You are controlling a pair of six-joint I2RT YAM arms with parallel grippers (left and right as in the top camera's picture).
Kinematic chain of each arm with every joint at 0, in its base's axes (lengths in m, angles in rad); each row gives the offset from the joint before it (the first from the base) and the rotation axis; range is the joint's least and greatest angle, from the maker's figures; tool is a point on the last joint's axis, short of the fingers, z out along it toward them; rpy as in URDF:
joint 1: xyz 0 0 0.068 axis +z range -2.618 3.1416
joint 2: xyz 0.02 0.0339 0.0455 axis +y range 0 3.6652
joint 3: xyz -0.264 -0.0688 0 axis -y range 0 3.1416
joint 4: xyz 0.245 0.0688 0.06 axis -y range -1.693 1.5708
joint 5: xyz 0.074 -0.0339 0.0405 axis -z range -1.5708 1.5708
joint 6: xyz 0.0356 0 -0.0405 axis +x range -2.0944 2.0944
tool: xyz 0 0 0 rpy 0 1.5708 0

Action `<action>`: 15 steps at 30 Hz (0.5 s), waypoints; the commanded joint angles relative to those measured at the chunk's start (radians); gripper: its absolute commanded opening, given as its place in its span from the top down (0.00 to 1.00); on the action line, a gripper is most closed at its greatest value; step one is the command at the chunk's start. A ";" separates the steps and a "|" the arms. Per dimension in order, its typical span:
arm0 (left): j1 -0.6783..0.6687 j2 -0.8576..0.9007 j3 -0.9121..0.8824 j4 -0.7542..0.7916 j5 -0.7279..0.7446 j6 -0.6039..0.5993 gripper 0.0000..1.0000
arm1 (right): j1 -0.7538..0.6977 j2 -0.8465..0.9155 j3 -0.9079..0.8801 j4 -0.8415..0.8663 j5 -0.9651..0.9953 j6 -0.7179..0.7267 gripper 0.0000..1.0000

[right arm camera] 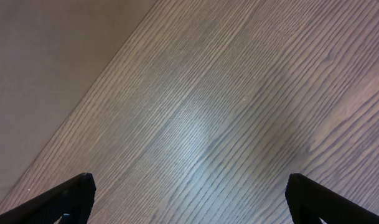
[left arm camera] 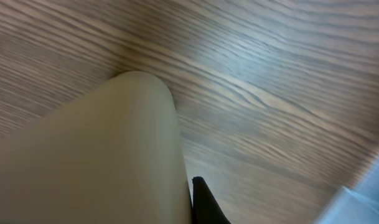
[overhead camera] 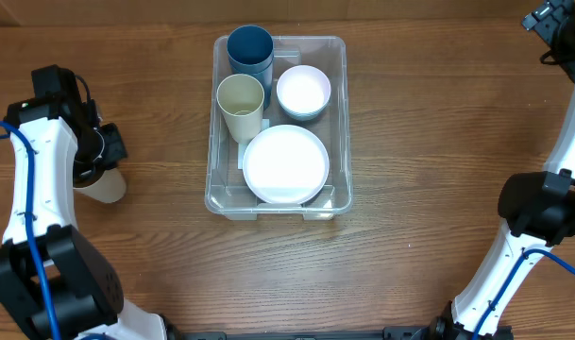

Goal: Pack container
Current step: 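Grip the remaining cream cup with the left gripper and lift it, then carry the cream cup over the bin and stack it into the first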

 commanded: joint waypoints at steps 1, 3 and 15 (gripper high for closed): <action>-0.056 -0.156 0.048 -0.049 0.090 -0.006 0.96 | 0.001 -0.047 0.031 0.005 0.007 0.005 0.00; -0.117 -0.240 0.077 -0.084 0.097 -0.007 0.96 | 0.001 -0.047 0.031 0.005 0.007 0.005 0.00; -0.741 -0.422 0.204 0.185 -0.090 -0.027 0.96 | 0.001 -0.047 0.031 0.005 0.007 0.005 0.00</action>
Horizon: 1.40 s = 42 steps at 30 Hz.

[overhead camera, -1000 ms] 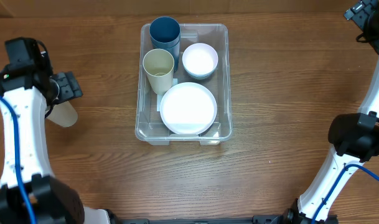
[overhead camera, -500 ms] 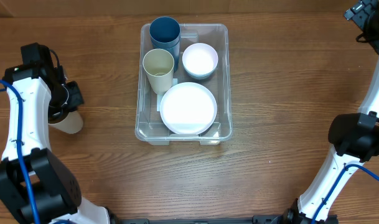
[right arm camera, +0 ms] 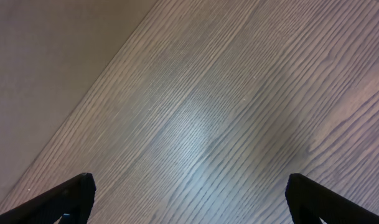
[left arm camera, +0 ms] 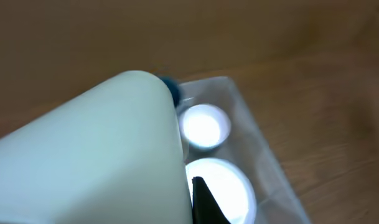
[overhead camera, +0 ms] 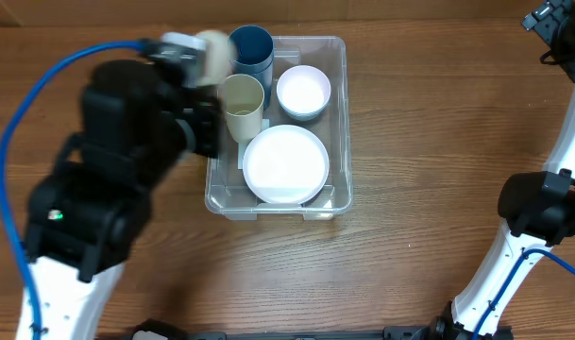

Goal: Pack container
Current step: 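Carry the cream cup over the bin and stack it into the first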

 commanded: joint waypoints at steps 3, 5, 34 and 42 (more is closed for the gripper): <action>-0.060 0.194 0.000 -0.005 -0.076 -0.033 0.96 | 0.001 -0.047 0.031 0.004 0.007 0.005 0.00; -0.060 0.254 0.000 -0.022 -0.054 -0.042 0.96 | 0.001 -0.047 0.031 0.004 0.007 0.005 0.00; -0.056 0.404 0.000 0.013 -0.205 -0.058 0.39 | 0.001 -0.047 0.031 0.004 0.007 0.005 0.00; -0.038 0.404 0.000 0.026 -0.204 -0.058 0.36 | 0.001 -0.047 0.031 0.004 0.007 0.005 0.00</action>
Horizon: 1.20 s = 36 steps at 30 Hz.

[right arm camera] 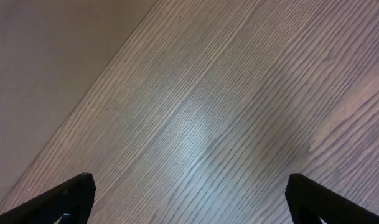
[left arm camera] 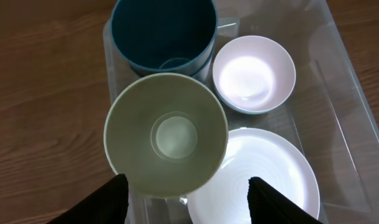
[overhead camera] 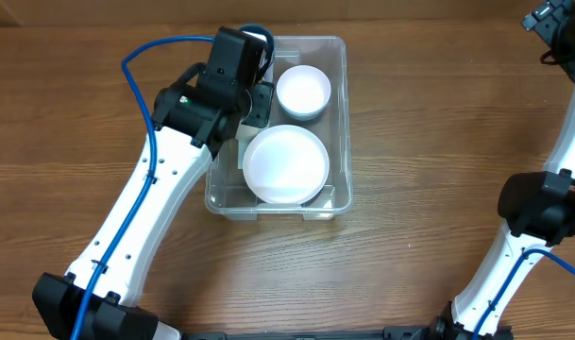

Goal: Pack container
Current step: 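Carry the cream cup over the bin and stack it into the first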

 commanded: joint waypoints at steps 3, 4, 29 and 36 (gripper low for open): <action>0.007 0.001 0.007 -0.003 -0.013 -0.005 0.27 | 0.001 -0.047 0.031 0.005 0.006 0.005 0.00; 0.006 -0.003 0.007 -0.007 -0.013 -0.005 0.25 | 0.001 -0.047 0.031 0.005 0.006 0.005 0.00; 0.005 -0.225 0.130 -0.008 0.354 -0.154 0.00 | 0.001 -0.047 0.031 0.005 0.006 0.005 0.00; 0.005 -0.272 0.131 -0.074 0.248 -0.064 0.00 | 0.001 -0.047 0.031 0.005 0.006 0.005 0.00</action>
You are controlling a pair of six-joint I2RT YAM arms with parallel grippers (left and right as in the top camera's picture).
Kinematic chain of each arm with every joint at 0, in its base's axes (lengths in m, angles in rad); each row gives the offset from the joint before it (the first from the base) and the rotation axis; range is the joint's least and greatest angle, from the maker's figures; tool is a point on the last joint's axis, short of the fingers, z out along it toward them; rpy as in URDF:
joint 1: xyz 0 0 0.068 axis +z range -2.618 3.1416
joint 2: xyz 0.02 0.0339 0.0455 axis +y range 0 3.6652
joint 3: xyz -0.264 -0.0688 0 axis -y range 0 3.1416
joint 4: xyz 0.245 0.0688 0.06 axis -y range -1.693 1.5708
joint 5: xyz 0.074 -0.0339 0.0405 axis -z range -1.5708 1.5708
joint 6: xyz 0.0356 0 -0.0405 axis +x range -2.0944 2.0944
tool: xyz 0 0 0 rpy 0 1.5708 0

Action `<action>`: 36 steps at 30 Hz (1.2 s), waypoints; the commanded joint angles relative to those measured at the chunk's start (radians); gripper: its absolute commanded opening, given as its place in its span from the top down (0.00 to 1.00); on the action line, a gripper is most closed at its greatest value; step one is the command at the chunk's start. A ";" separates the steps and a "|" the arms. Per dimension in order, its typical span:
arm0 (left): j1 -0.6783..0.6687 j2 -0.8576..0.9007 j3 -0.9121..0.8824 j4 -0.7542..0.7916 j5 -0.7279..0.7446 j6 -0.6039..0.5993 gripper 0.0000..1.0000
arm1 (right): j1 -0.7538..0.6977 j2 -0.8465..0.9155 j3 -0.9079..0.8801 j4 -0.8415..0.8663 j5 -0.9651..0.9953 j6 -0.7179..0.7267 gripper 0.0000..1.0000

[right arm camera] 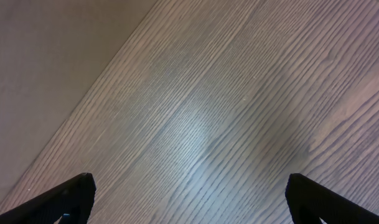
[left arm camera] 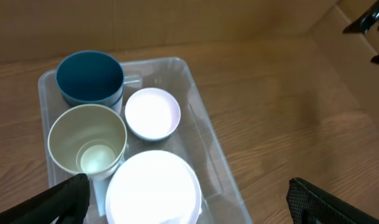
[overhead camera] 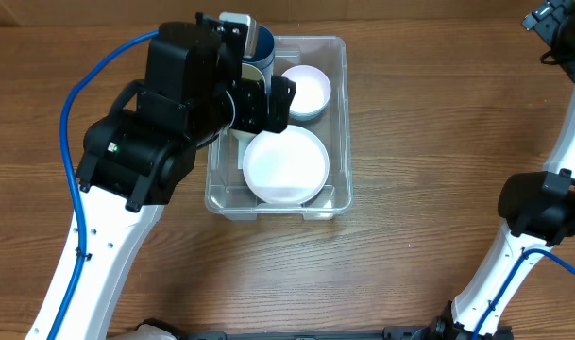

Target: Pack container

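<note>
The clear plastic container (left arm camera: 205, 134) holds a blue cup (left arm camera: 89, 76), a beige cup (left arm camera: 86, 146) with a second beige cup nested inside it, a white bowl (left arm camera: 152, 113) and a white plate (left arm camera: 153, 193). My left gripper (left arm camera: 189, 202) hangs high over the container, open and holding nothing, with the plate below the gap. From overhead the left arm covers the beige cups, while the plate (overhead camera: 285, 165) and bowl (overhead camera: 306, 90) show. My right gripper (right arm camera: 189, 199) is open over bare wood at the far right.
The container (overhead camera: 339, 123) sits on a wooden table (overhead camera: 438, 142). The right arm's base (overhead camera: 542, 208) stands at the right edge, and its wrist (overhead camera: 556, 24) is in the top right corner. A brown wall rises behind the table (left arm camera: 177, 18).
My left gripper was open close above the beige cups. Now it is higher, still open, and the whole container shows below it. The right arm has not moved.
My left gripper was shut on a beige cup lying on the table left of the container. Then it held that cup in the air near the container. Later it was open over the cup, nested in the container's beige cup, and now it is raised.
</note>
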 commanded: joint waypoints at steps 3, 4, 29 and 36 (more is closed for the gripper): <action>0.004 -0.132 0.026 -0.090 -0.183 0.053 0.00 | 0.001 -0.047 0.032 0.005 0.007 0.005 0.00; 0.004 -0.156 0.026 -0.113 -0.220 0.061 0.00 | 0.001 -0.047 0.032 0.005 0.007 0.005 0.00; 0.342 -1.275 -1.352 0.908 0.034 0.199 0.00 | 0.001 -0.047 0.032 0.005 0.007 0.005 0.00; 0.362 -1.287 -1.518 1.020 0.034 0.179 0.00 | 0.001 -0.047 0.032 0.005 0.007 0.005 0.00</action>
